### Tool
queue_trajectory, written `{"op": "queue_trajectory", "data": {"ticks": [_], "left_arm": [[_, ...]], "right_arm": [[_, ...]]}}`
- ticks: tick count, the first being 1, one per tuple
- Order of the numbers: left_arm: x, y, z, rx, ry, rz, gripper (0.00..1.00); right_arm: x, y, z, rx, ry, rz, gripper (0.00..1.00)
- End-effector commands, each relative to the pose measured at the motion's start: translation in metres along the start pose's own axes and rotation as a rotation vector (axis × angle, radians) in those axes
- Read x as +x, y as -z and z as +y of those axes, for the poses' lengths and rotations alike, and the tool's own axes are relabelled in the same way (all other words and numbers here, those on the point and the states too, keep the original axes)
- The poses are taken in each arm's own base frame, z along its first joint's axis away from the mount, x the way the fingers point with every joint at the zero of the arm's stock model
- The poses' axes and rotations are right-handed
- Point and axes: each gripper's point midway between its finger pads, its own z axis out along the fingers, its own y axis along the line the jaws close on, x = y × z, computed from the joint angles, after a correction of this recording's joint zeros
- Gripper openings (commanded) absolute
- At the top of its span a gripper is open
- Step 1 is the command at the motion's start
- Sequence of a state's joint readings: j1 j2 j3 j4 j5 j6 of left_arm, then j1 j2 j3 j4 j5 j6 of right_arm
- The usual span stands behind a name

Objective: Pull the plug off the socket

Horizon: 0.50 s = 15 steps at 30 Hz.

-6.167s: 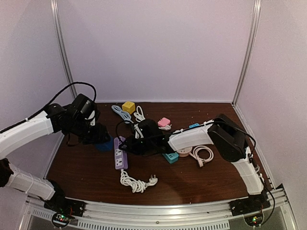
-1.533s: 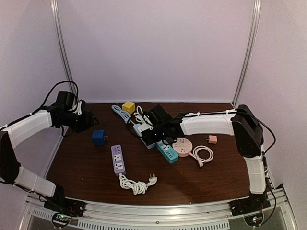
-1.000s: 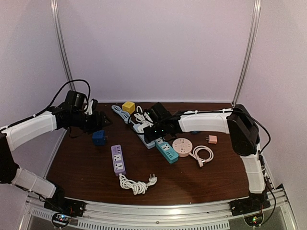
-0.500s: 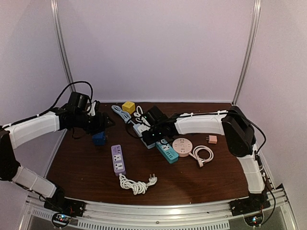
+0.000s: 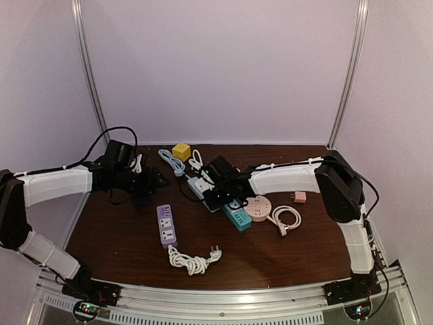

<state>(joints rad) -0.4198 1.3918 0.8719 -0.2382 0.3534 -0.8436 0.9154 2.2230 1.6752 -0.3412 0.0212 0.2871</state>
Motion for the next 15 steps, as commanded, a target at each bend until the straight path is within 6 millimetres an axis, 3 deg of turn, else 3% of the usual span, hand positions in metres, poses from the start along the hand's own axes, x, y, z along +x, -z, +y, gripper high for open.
{"op": "queue_trajectory", "data": {"ticks": [1,7,15], "left_arm": [[-0.002,-0.018,-0.021,0.094,0.042,-0.011,0.72],[-0.003,-0.043,-0.027,0.137,0.143,-0.011,0.72],[-0.002,-0.084,-0.041,0.138,0.217,0.014,0.71]], "right_arm": [[0.01,0.028,0.006,-0.004,-0.011,-0.006,0.08],[0.014,0.056,0.013,-0.046,-0.057,-0.042,0.06],[0.004,0.088,0.032,-0.144,-0.107,-0.093,0.05]]}}
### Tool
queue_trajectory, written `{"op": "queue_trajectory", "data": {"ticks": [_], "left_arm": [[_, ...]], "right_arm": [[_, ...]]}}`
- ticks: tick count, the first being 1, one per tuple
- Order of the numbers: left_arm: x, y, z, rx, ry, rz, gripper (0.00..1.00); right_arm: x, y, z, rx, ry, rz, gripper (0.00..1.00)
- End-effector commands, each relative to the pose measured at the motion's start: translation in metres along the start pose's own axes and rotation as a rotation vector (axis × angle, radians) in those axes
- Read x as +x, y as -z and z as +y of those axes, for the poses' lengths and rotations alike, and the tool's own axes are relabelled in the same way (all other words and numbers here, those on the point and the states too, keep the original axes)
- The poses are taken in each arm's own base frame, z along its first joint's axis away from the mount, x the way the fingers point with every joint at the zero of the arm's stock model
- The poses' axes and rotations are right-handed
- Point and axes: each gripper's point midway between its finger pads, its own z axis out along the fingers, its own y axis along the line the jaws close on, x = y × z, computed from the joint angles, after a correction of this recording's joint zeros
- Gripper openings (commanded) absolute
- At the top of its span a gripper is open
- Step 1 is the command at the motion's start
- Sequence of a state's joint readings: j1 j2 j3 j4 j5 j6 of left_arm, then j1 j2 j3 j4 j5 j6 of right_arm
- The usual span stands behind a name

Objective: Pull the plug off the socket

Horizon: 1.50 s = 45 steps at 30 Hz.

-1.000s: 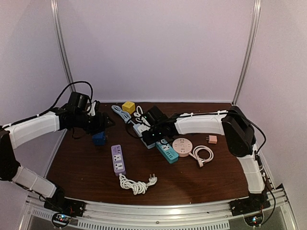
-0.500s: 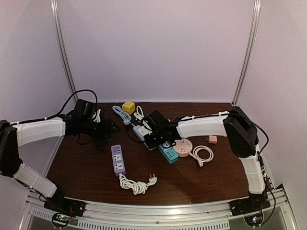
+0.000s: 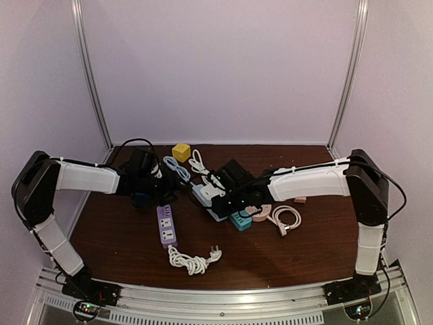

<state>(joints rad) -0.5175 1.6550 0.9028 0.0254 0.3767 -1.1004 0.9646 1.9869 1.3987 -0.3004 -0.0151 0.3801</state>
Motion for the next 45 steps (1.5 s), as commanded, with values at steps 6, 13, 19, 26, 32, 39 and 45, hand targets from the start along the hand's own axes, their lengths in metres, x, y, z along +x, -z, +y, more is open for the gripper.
{"op": "queue_trajectory", "data": {"ticks": [6,13,19,26,32,39,45], "left_arm": [[-0.014,-0.027,-0.023,0.106,0.123,-0.058,0.71],[-0.017,-0.034,-0.025,0.124,0.174,-0.065,0.66],[-0.015,-0.037,-0.016,0.123,0.237,-0.077,0.61],[-0.018,-0.04,-0.02,0.16,0.287,-0.091,0.54],[-0.023,-0.039,-0.026,0.195,0.314,-0.108,0.36],[-0.018,-0.038,-0.026,0.213,0.324,-0.089,0.12],[-0.015,-0.035,-0.026,0.22,0.291,-0.088,0.0]], "right_arm": [[-0.033,0.045,0.03,-0.133,-0.064,-0.13,0.04],[-0.038,0.055,0.036,-0.165,-0.07,-0.156,0.03],[-0.045,0.062,0.04,-0.186,-0.075,-0.181,0.02],[-0.05,0.069,0.047,-0.229,-0.083,-0.194,0.02],[-0.053,0.074,0.054,-0.268,-0.097,-0.201,0.02],[-0.056,0.074,0.059,-0.301,-0.117,-0.204,0.02],[-0.06,0.075,0.059,-0.314,-0.141,-0.204,0.18]]}}
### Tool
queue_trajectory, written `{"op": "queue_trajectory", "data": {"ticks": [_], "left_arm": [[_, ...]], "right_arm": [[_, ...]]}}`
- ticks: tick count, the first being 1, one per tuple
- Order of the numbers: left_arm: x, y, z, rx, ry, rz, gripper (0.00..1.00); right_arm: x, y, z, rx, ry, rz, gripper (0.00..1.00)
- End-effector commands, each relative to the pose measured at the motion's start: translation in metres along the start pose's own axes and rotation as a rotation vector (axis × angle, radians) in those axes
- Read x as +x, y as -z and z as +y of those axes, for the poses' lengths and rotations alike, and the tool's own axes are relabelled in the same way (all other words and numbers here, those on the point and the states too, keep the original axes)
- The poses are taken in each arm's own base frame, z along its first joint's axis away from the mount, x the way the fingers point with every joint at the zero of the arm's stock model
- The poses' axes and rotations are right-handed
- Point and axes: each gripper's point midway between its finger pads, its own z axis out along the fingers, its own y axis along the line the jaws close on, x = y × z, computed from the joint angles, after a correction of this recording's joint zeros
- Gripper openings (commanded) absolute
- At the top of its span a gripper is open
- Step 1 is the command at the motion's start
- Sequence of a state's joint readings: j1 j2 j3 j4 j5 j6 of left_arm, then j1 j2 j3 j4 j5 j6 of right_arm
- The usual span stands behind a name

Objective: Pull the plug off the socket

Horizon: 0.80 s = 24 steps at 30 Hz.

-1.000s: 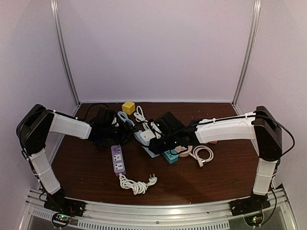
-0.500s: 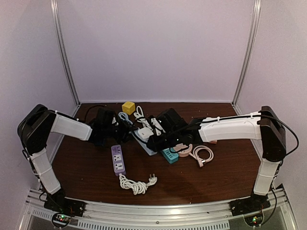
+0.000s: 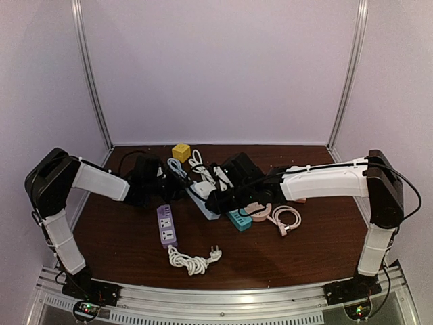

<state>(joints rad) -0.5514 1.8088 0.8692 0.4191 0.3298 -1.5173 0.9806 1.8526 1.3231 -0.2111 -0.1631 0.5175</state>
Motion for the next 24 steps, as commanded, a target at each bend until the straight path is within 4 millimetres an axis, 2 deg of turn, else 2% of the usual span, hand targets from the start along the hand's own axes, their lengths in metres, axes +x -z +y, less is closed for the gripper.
{"op": "queue_trajectory", "data": {"ticks": [1,3,8,13,17,19,24], "left_arm": [[0.005,0.002,-0.012,0.06,-0.041,0.014,0.0],[0.006,0.004,-0.015,0.069,-0.052,0.014,0.0],[0.006,0.008,-0.021,0.084,-0.069,0.011,0.0],[0.006,0.009,-0.025,0.09,-0.076,0.01,0.0],[0.005,0.009,-0.026,0.093,-0.078,0.007,0.0],[0.005,0.009,-0.026,0.093,-0.084,0.005,0.0],[0.004,0.008,-0.027,0.082,-0.111,0.001,0.0]], "right_arm": [[-0.042,0.023,0.032,-0.12,-0.01,-0.132,0.22],[-0.042,0.021,0.031,-0.128,-0.021,-0.126,0.31],[-0.038,0.017,0.034,-0.157,-0.036,-0.101,0.44],[-0.032,0.014,0.029,-0.146,-0.041,-0.085,0.47],[-0.026,0.013,0.025,-0.126,-0.04,-0.064,0.44],[-0.022,0.011,0.021,-0.108,-0.04,-0.054,0.34],[-0.018,0.011,0.016,-0.084,-0.034,-0.041,0.21]]}}
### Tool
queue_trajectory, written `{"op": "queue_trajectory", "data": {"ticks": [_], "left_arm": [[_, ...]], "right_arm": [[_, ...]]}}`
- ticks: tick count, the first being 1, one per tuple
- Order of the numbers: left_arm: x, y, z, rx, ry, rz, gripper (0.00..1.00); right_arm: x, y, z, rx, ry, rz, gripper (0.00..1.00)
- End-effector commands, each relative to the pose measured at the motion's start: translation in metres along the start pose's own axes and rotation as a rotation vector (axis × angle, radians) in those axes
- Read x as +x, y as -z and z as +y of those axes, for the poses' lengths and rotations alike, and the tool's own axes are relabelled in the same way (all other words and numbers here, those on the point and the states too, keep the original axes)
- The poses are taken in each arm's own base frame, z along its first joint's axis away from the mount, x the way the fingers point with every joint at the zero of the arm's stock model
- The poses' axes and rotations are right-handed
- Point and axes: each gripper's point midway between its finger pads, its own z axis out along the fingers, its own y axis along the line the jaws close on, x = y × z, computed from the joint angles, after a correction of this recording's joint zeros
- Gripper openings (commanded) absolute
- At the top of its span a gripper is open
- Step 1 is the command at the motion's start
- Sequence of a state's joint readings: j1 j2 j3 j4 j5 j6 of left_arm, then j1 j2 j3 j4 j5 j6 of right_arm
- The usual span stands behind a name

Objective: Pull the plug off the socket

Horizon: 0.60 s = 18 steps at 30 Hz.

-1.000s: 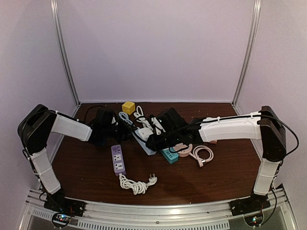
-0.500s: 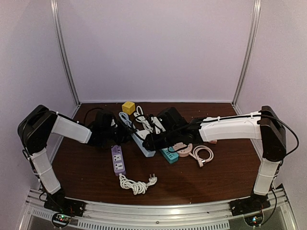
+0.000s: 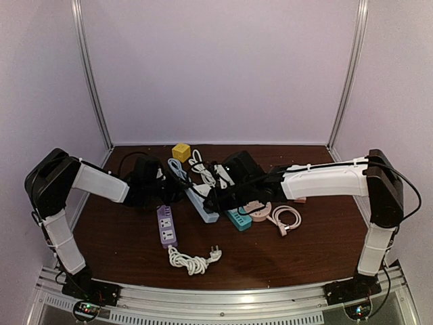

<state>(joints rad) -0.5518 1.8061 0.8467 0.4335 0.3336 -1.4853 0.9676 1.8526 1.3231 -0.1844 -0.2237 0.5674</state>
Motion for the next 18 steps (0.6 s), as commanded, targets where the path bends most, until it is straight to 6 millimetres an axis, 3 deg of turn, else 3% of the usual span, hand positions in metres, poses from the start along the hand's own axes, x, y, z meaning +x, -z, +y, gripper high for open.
{"op": "queue_trajectory", "data": {"ticks": [1,6,18], "left_arm": [[0.0,0.006,-0.033,0.079,-0.092,-0.006,0.0],[-0.002,0.004,-0.029,0.018,-0.2,-0.007,0.0],[-0.002,0.006,0.003,-0.12,-0.265,0.004,0.0]], "right_arm": [[-0.013,0.009,0.009,-0.02,0.026,-0.043,0.18],[-0.02,0.013,0.003,0.024,0.046,-0.049,0.07],[-0.035,0.029,-0.01,-0.049,-0.03,-0.068,0.02]]}}
